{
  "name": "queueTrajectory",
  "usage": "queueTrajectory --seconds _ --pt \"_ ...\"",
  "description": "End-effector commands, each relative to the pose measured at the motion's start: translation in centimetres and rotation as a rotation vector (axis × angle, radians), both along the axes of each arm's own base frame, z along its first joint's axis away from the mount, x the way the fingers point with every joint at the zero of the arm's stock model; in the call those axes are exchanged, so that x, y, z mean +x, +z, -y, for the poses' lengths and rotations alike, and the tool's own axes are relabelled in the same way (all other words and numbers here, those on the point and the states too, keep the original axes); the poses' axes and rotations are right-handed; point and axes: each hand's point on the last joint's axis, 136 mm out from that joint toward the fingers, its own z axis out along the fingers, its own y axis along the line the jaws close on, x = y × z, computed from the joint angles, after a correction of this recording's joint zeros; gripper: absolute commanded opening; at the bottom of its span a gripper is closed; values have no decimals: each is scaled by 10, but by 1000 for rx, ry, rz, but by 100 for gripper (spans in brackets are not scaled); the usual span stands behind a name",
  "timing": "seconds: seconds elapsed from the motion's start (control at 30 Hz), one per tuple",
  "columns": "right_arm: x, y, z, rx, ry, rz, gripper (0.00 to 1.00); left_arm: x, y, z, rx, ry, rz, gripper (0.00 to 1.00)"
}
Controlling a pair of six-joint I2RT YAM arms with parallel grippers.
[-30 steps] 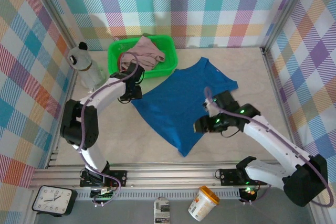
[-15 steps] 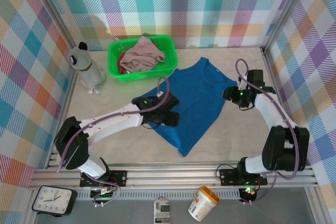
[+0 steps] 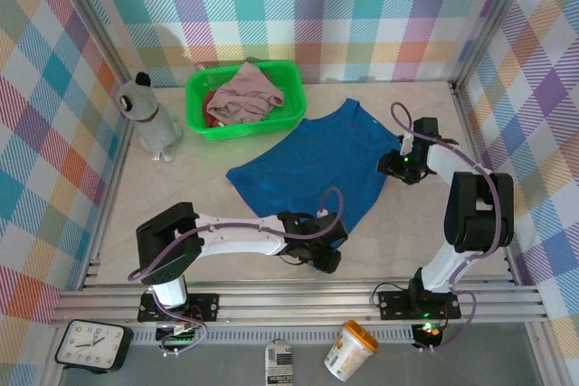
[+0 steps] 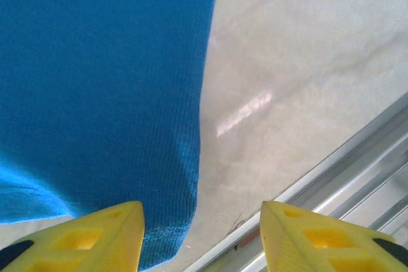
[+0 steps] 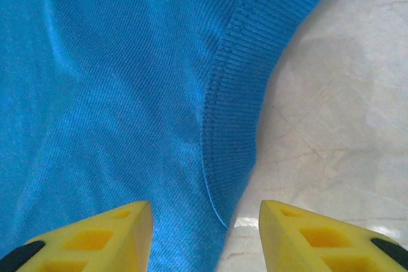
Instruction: Fold and stack the tank tops
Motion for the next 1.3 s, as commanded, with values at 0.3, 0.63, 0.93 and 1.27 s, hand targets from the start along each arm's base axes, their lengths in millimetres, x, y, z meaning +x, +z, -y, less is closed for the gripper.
queueTrajectory --seconds 0.3,0.63,0.93,1.27 --pt "-5 -28 -7 -65 95 -62 39 -34 -24 -21 112 -136 -72 44" --pt "4 -27 -2 -106 100 -31 15 -16 -33 -26 245 -182 8 33" --pt "-7 -7 8 -169 110 -19 9 -10 -12 -17 230 -193 36 8" --pt "-12 -1 10 -184 110 -32 10 0 21 -6 147 -160 20 0"
